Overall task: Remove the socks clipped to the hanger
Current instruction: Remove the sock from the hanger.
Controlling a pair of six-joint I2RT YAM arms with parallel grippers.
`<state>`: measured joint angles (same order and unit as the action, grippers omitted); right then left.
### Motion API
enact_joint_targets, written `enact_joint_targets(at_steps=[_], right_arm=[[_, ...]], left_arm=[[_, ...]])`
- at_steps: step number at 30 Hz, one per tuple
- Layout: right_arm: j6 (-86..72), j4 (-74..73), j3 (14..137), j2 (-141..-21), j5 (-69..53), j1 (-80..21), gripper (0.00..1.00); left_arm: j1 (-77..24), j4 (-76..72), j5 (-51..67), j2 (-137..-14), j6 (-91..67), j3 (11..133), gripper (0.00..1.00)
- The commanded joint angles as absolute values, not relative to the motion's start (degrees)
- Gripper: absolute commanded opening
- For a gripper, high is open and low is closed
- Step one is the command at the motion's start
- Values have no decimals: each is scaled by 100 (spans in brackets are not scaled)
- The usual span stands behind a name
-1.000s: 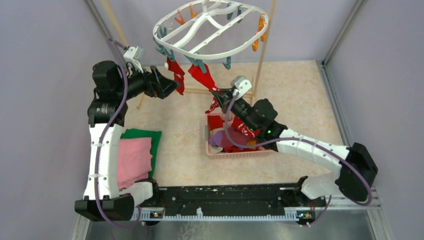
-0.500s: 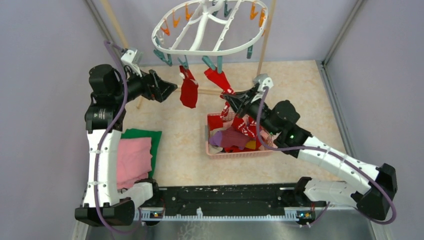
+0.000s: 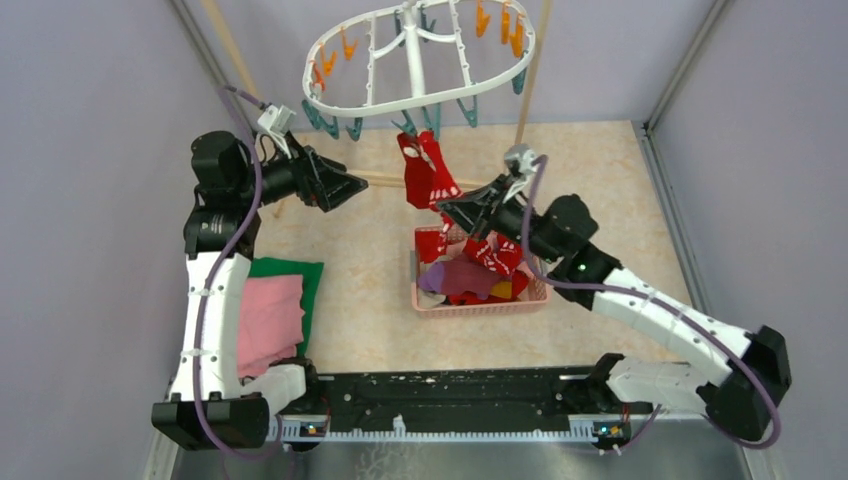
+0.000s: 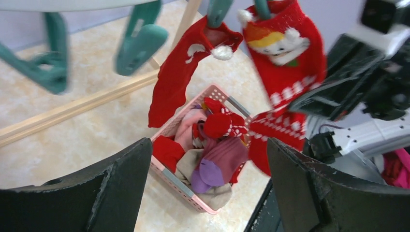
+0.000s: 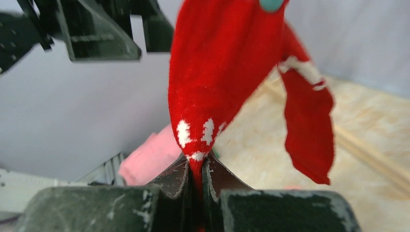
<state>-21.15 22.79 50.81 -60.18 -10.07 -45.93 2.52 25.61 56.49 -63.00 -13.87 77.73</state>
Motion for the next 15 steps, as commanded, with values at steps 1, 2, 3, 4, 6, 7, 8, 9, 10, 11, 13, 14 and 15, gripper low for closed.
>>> enact_joint_targets(at_steps=[1,2,3,4,6,7,8,9,10,11,13,14,15], right_arm=[[-2598,2591,5495,-6730,-2056,-4676,0],[-2564,2609,5544,-6849,-2062,-4735,0],[-2500,2631,5598,-6938,-2053,-4790,0],[-2443,2647,5641,-6999,-2038,-4849,0],[-2422,2724,5695,-7108,-2009,-4875,0],[-2419,2737,5712,-7136,-2006,-4884,0],[-2414,2758,5735,-7163,-2009,-4897,0],[-2407,2786,5742,-7193,-2017,-4903,0],[-2408,2825,5746,-7217,-2040,-4904,0],[-2408,2845,5741,-7237,-2065,-4904,0],[-2397,2855,5745,-7261,-2110,-4904,0],[-2380,2850,5741,-7260,-2126,-4900,0],[-2350,2818,5715,-7243,-2127,-4908,0]], left_arm=[[229,1862,6208,-6245,-1661,7627,94],[226,1808,6253,-6241,-1688,7591,94],[219,1771,6289,-6235,-1720,7567,94],[213,1745,6323,-6240,-1741,7529,94],[188,1715,6396,-6245,-1742,7471,93],[166,1722,6432,-6246,-1745,7427,93],[132,1695,6471,-6243,-1772,7362,93],[90,1641,6529,-6246,-1820,7296,93],[38,1547,6558,-6242,-1895,7213,93],[26,1406,6597,-6233,-2004,7119,93],[-206,1111,6626,-6261,-2204,6968,93],[-251,1023,6635,-6308,-2275,6954,93],[-274,947,6642,-6349,-2331,6975,94]])
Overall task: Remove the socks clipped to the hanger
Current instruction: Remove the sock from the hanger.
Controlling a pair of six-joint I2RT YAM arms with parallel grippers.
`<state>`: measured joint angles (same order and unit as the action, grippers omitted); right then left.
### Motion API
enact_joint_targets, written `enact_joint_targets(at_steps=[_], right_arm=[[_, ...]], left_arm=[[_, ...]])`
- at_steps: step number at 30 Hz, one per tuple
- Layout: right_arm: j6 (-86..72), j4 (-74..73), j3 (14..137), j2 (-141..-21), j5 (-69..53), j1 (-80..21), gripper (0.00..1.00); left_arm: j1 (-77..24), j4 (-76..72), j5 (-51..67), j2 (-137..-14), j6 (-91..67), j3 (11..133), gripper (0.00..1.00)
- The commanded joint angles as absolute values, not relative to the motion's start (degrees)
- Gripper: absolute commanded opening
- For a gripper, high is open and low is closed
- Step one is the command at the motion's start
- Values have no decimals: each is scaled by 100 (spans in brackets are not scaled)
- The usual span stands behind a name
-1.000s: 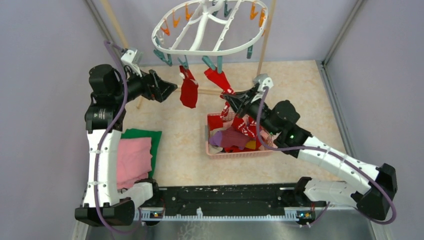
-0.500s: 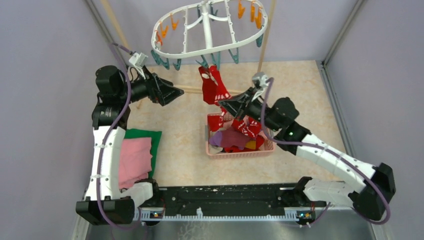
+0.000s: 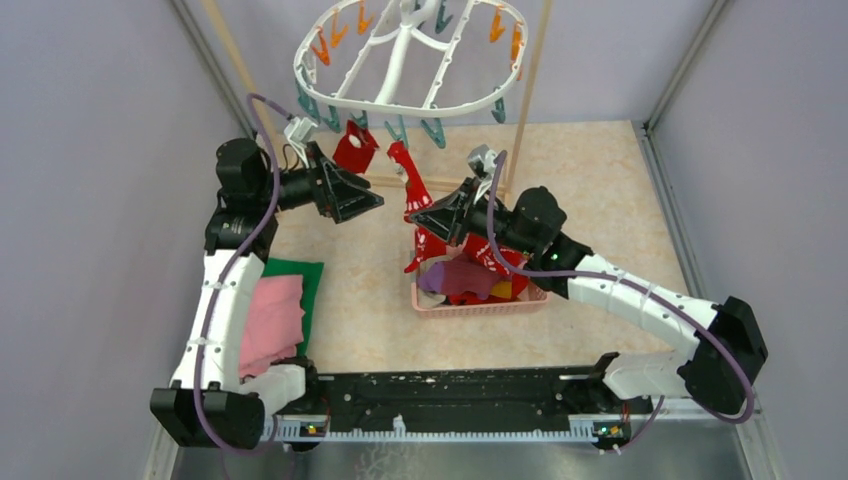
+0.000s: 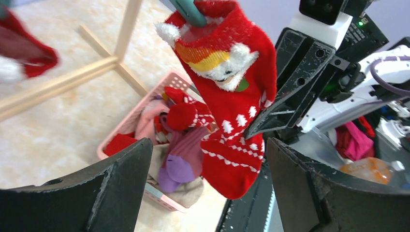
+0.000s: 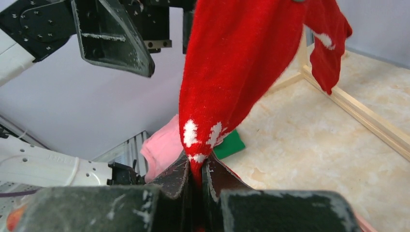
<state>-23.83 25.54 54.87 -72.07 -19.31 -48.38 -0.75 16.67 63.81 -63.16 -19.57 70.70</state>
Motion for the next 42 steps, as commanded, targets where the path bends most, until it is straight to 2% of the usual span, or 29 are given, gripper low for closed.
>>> enact_joint_targets(at_steps=[1,9,12,24,33,42], right_arm=[[-2294,2786,5705,-7224,-2108,-4903,0],[-2152,2681,5720,-7316,-2114,-4903,2],[-2007,2551,5728,-7296,-2090,-4906,2],[-1902,2463,5830,-7644,-1919,-4913,0],[-1934,2452,6024,-7878,-1979,-4939,0],[-1910,2426,6055,-7935,-1877,-4959,0]], left_arm=[[-308,915,6655,-6419,-2383,7026,95],[-896,566,6373,-6809,-2817,7188,94],[-888,627,6253,-6977,-2832,7726,99],[-1085,1312,4686,-7500,-2681,9005,99],[-1457,1654,4139,-7764,-2500,9422,99],[-1717,2327,2974,-7822,-2074,9835,96]])
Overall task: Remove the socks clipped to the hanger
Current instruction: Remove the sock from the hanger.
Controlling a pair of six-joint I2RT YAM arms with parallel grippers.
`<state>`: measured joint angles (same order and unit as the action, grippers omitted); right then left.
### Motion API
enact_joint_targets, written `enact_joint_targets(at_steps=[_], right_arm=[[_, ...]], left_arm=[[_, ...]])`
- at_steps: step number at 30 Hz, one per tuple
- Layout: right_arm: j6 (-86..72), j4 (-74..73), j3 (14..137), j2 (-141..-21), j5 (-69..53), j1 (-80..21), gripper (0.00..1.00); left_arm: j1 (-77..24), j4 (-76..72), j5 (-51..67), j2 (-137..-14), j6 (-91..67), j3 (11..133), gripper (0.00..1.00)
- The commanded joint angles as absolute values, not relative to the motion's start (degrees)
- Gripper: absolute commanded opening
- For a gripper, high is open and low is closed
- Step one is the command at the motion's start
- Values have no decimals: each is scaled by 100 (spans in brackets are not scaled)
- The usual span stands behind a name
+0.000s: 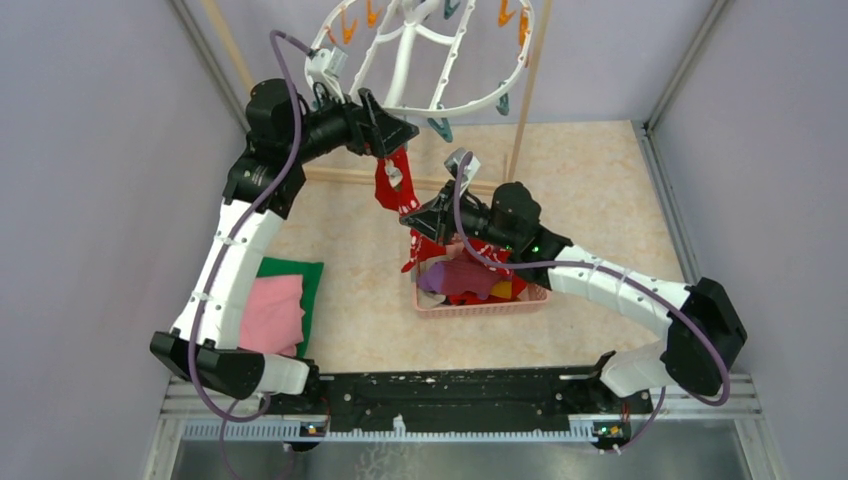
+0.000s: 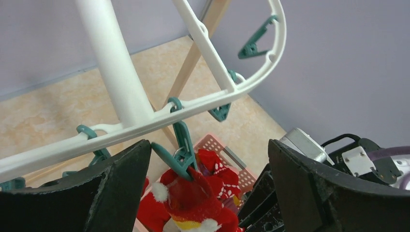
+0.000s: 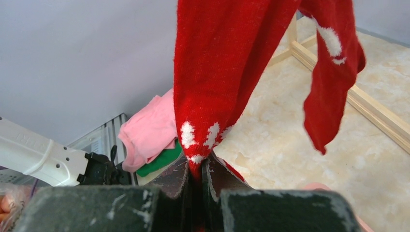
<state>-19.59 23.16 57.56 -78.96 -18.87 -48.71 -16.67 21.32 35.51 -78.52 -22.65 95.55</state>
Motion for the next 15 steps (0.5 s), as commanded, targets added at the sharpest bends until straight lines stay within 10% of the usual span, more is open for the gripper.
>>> enact_joint_targets(at_steps=[1,15], right_arm=[[-1903,2418,6052,-7951,-1866,-4963,0],[-1860,2487,6317,-8299,-1710,-5160,0]], left_arm=[[-1729,2331,2976,-7839,-2097,9835,95],[-1837,2538,2523,-7871,-1932,9779,82]])
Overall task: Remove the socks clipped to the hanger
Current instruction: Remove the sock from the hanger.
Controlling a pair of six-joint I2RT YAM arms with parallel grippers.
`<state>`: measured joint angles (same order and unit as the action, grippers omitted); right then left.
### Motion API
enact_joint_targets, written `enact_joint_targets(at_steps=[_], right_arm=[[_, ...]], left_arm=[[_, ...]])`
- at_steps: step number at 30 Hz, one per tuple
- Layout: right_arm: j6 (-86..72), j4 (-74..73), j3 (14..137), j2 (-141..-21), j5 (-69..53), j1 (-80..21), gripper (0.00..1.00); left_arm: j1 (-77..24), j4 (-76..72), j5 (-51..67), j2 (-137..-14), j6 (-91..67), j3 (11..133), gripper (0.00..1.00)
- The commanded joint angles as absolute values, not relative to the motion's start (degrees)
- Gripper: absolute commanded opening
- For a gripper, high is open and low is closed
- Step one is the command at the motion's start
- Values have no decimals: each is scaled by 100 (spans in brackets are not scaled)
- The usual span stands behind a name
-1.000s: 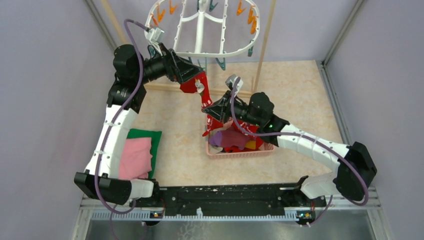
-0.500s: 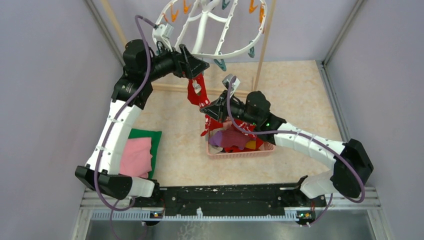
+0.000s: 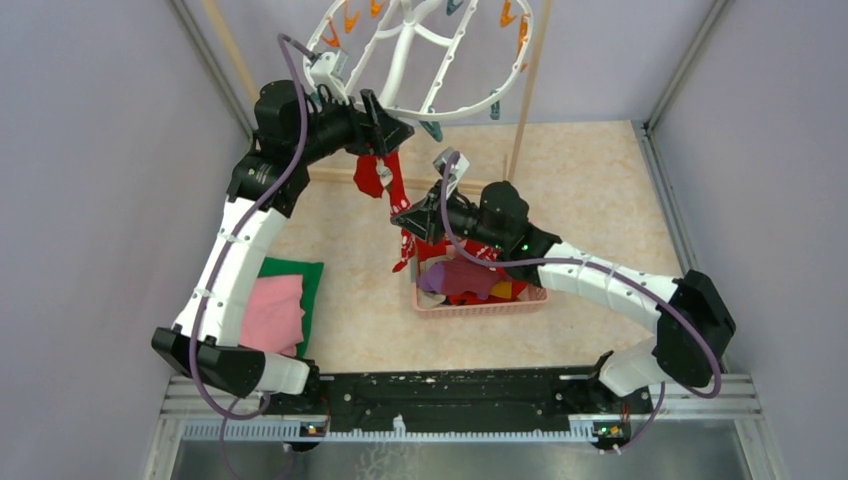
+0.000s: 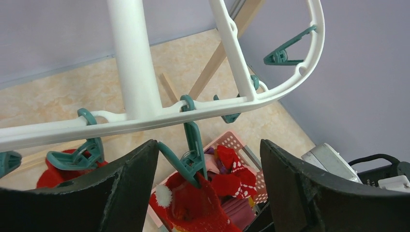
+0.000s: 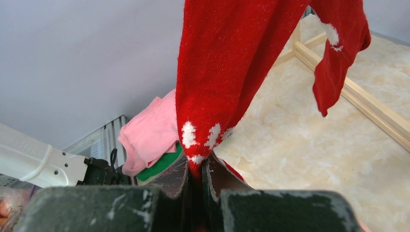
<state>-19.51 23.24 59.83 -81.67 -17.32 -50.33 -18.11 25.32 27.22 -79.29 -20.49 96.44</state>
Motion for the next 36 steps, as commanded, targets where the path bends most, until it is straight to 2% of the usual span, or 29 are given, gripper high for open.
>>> enact_joint_targets(at_steps=[1,5,8,9,15,22,27,29,31,32,33,36], right_arm=[[-1849,2480,6331,-8326,-1695,-5180,0],[-1895,2570,6323,-8334,-1636,-5193,0],[-1890,2684,6248,-8234,-1636,-5193,0],[-1888,2747,6175,-8168,-1627,-5195,0],[-1708,2791,5807,-7756,-1341,-5194,0],[-1695,2943,5731,-7732,-1383,-5187,0],[-1728,2996,5747,-7745,-1540,-5188,3],[-1731,2999,5723,-7724,-1590,-5184,5],[-1727,2991,5700,-7679,-1663,-5190,9],[-1723,2968,5679,-7653,-1677,-5193,11],[-1723,2918,5666,-7629,-1681,-5193,12],[-1682,2733,5620,-7530,-1706,-5186,22]], left_arm=[[-1837,2557,2483,-7857,-1907,9774,81],[-1836,2617,2499,-7718,-1797,9573,84],[-1796,2658,2952,-7595,-1721,9249,98],[-1793,2721,3110,-7559,-1632,9178,99],[-1523,2737,3910,-7238,-1417,8921,99],[-1450,2058,4814,-6756,-1971,7597,97],[-1449,1512,5180,-6813,-2408,7329,86],[-1446,1242,5241,-6848,-2567,7342,78],[-1443,1089,5258,-6894,-2618,7382,62],[-1442,1055,5245,-6923,-2612,7406,45],[-1441,1029,5228,-6938,-2599,7413,35],[-1442,1003,5180,-6954,-2539,7407,12]])
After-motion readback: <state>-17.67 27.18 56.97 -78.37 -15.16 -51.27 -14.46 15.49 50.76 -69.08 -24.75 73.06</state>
